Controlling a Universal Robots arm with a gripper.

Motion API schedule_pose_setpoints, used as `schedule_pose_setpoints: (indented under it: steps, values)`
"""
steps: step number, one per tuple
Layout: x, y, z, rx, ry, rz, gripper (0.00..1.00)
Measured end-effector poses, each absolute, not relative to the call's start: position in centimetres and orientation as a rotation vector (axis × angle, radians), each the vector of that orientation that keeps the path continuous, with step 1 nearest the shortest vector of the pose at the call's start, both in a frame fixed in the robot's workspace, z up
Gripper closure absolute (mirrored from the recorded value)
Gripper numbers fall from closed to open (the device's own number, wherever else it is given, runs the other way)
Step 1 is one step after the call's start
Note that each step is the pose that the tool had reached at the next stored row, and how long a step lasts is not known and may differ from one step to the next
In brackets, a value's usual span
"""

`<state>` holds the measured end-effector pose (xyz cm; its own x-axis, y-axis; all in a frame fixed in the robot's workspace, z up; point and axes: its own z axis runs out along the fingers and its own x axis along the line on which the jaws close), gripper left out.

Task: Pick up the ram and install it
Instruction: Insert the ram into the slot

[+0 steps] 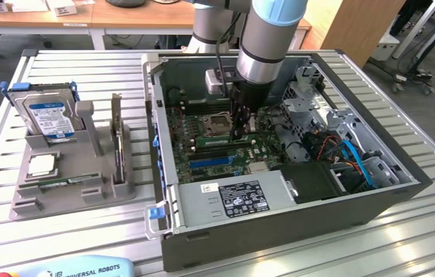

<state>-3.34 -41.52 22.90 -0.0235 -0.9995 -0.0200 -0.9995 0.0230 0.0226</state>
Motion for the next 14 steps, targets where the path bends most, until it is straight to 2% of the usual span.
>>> schedule_pose_setpoints:
  steps: [14]
  values:
    - [-3.21,-41.51,22.89,2.194,-2.246,-0.047,0.88]
